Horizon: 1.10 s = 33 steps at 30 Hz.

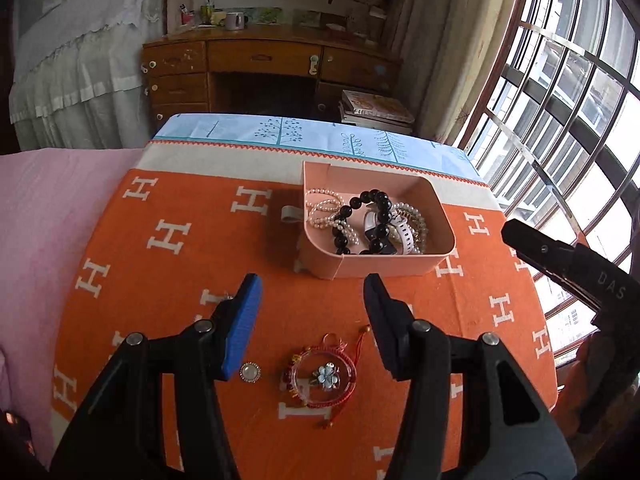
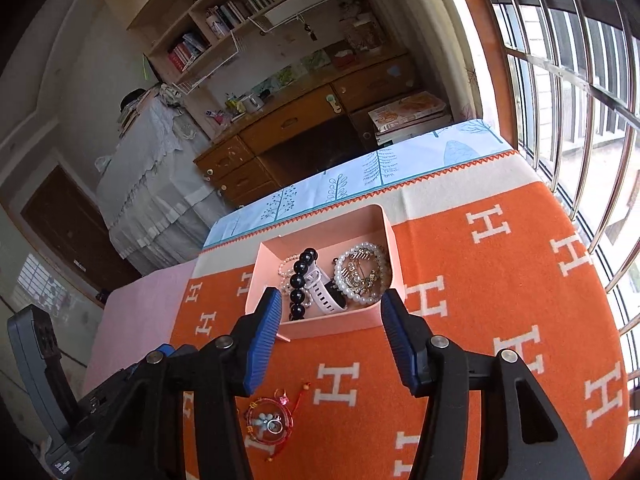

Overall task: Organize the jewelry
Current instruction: 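Lift both tools up and away from the pink box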

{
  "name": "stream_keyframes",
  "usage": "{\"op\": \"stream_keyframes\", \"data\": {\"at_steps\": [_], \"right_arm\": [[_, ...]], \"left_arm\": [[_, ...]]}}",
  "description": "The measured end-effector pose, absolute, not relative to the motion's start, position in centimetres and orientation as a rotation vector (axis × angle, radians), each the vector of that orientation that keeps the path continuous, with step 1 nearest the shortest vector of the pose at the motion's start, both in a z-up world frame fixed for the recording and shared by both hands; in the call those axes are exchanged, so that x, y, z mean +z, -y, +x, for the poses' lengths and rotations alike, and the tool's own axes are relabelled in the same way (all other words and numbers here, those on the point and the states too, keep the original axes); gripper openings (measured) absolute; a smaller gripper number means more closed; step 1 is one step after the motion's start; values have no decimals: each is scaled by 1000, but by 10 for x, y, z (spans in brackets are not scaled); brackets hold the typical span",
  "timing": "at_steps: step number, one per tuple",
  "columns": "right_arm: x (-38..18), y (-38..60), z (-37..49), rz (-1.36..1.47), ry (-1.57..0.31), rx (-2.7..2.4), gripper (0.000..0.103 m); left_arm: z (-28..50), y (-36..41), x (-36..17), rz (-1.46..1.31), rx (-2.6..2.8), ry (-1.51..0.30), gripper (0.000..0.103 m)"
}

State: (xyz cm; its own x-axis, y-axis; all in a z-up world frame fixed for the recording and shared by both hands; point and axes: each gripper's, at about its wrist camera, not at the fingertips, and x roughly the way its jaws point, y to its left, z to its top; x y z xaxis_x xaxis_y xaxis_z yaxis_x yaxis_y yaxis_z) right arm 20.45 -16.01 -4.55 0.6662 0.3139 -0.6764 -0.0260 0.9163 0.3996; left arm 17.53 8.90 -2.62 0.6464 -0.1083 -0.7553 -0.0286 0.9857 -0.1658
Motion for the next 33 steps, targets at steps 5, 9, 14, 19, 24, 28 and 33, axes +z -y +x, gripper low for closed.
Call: {"op": "stream_keyframes", "data": {"at_steps": [5, 9, 14, 19, 24, 28, 33], "right_arm": [[-32, 135, 167, 208, -828, 194, 53], [-25, 120, 135, 165, -810, 219, 53], [-14, 99, 104, 126, -783, 249, 53], [-5, 76, 87, 89, -752, 269, 55], [-16, 53, 78, 33, -766, 280, 55], [-35, 40, 81, -4, -801, 293, 55], [-58, 31, 93, -39, -835, 299, 55]], "left_arm": [[144, -106, -24, -205, -38, -872, 50], [121, -113, -13, -195, -21, -825, 50], [103, -118, -3, -192, -13, -791, 50], [91, -118, -4, -154, 15, -767, 50], [81, -125, -23, -148, 41, -787, 50], [79, -134, -46, -160, 49, -824, 50], [83, -146, -72, -192, 60, -870, 50]]}}
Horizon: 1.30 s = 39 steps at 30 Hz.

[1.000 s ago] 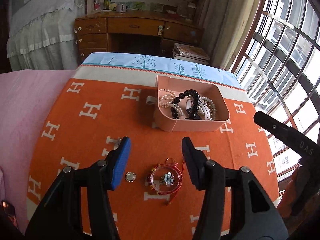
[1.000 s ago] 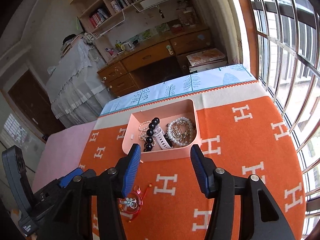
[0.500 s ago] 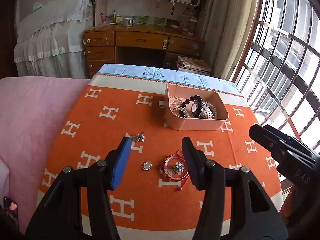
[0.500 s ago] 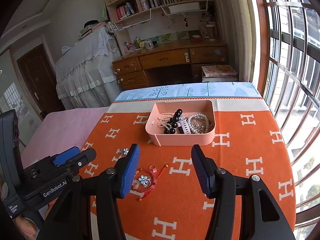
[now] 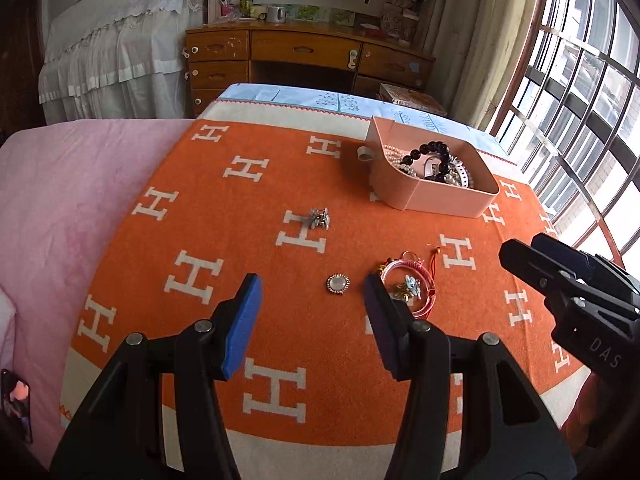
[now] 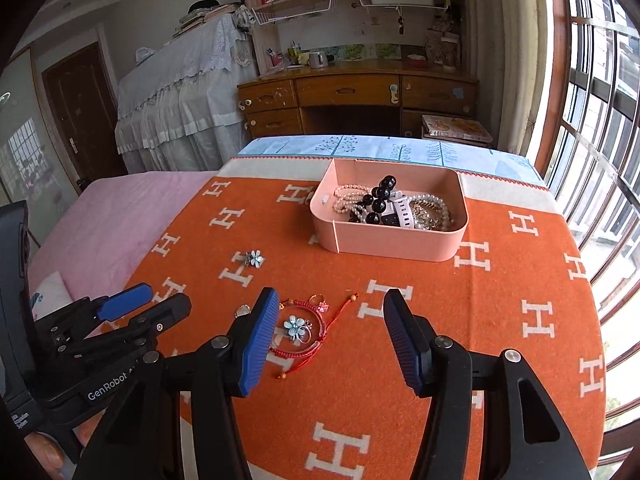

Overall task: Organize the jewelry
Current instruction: 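Lift both tools up and away from the pink box, then grasp the red string bracelet with the right tool and lift it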

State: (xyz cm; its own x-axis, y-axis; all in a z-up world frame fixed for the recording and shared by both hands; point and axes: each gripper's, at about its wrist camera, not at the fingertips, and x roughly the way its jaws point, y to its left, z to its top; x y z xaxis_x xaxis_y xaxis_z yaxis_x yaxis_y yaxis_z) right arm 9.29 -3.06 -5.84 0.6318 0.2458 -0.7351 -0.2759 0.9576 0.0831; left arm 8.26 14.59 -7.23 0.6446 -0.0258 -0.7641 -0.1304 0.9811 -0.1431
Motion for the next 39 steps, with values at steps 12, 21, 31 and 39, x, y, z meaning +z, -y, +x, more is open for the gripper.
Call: {"op": "stream_keyframes", "data": {"at_steps": [12, 21, 31, 39], "right_arm": [[-130, 34, 134, 6, -1038, 349, 32], [-162, 23, 159, 3, -1106, 354, 23], [-168, -11, 157, -216, -1026, 331, 6], [-154, 12, 157, -46, -1006, 364, 5]], "left_arm": [[95, -157, -109, -237, 55, -934, 50], [102, -159, -119, -250, 36, -955, 50], [103, -159, -122, -251, 18, -948, 50], [102, -157, -119, -239, 19, -935, 50]]}}
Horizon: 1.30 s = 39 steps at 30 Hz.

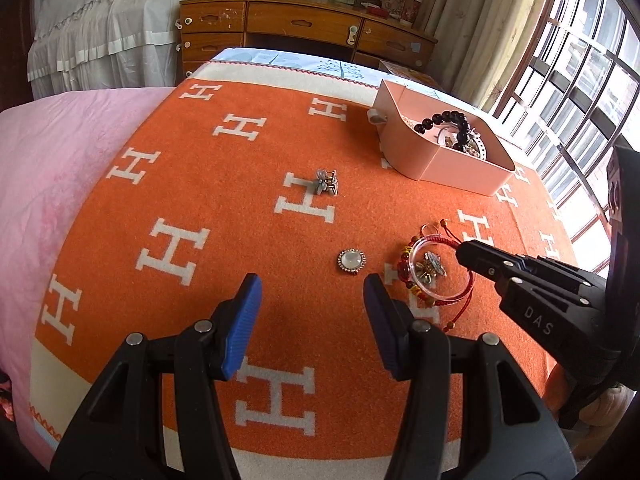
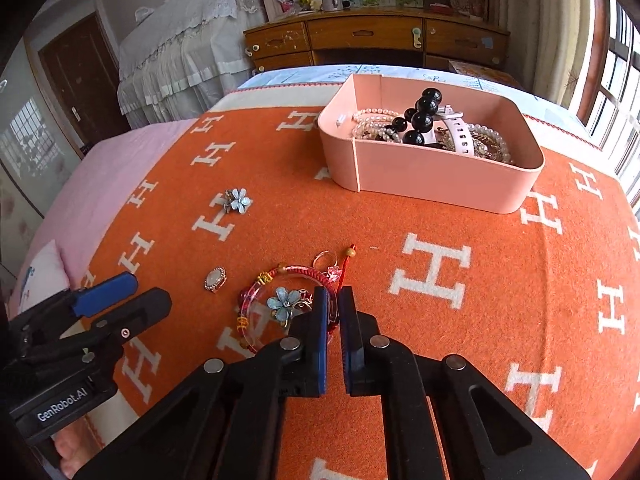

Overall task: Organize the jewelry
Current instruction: 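Grasp the red string bracelet with the right tool and lift it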

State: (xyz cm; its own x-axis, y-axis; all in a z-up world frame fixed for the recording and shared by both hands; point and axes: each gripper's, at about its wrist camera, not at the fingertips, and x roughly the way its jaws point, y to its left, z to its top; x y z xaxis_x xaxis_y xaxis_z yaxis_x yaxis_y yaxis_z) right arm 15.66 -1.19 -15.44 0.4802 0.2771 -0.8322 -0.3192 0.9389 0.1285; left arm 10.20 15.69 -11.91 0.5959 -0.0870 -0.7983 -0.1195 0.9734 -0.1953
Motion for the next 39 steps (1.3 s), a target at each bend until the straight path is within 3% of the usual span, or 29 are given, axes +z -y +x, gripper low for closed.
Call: {"op": "stream_keyframes", "data": {"at_steps": [23, 29, 34, 39], "right_arm": [[-91, 87, 135, 157, -836, 322, 5], [-93, 100, 133, 174, -833, 304, 5], [-97, 108, 132, 193, -836, 302, 5], [-100, 113, 133, 206, -843, 301, 5]], "left_arm": [[136, -142, -126, -184, -98, -1045, 49], [144, -126, -130, -126, -98, -1056, 41], [152, -117, -138, -98, -79, -1094, 27], [155, -113, -139, -72, -61, -1086, 23]]}}
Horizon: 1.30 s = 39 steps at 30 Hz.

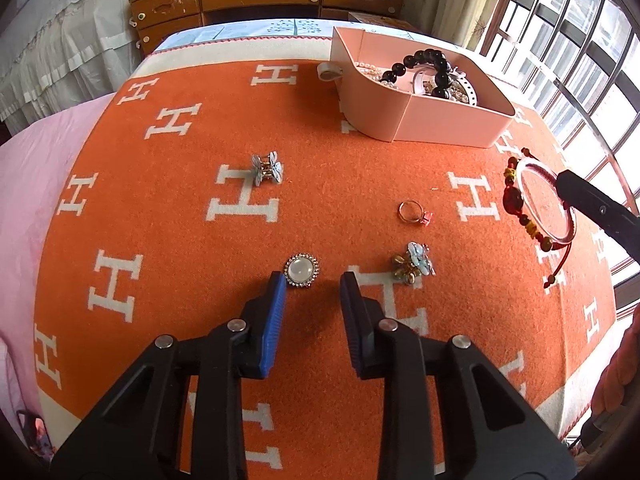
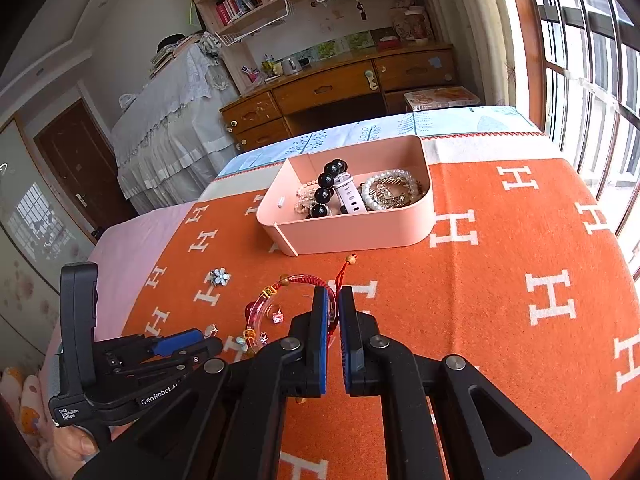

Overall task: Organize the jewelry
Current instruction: 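Grasp the red string bracelet with the right tool and lift it, then grasp the round pearl brooch with the left tool while the right tool holds the red bracelet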

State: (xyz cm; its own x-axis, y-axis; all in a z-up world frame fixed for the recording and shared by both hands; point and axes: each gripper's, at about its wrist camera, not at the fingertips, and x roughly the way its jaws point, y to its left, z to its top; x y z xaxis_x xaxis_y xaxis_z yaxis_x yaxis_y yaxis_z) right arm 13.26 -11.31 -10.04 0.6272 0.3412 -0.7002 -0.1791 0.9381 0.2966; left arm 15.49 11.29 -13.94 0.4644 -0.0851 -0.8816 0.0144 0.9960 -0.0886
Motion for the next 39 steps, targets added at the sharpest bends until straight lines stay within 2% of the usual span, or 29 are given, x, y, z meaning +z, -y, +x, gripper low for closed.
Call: {"op": "stream_keyframes", "data": {"at_steps": [4, 9, 12, 30, 32, 33, 34, 36, 39], "right_arm": [[-105, 117, 135, 222, -848, 300, 5], [-108, 119, 136, 230, -847, 300, 5], [-109, 120, 136, 234, -846, 300, 5], [-110, 119, 132, 244, -845, 307, 5], [-108, 117, 130, 246, -846, 310, 5], [-108, 116, 130, 247, -846, 312, 5], [-107, 115, 129, 246, -845, 313, 5], [-107, 113, 128, 246, -844, 314, 5], [-108, 111, 129, 245, -849, 316, 5]], "left_arm": [[156, -113, -140, -62, -46, -1078, 10], [156, -112, -140, -59, -47, -1066, 10], [157, -113, -140, -68, -47, -1065, 0], [164, -115, -142, -17, -69, -1039, 0], [167, -116, -142, -4, -67, -1034, 5], [168, -117, -142, 6, -55, -1030, 14], [169, -119, -142, 21, -34, -1025, 32], [172, -125, -144, 43, 2, -1011, 56], [176, -135, -146, 11, -27, -1002, 59]]}}
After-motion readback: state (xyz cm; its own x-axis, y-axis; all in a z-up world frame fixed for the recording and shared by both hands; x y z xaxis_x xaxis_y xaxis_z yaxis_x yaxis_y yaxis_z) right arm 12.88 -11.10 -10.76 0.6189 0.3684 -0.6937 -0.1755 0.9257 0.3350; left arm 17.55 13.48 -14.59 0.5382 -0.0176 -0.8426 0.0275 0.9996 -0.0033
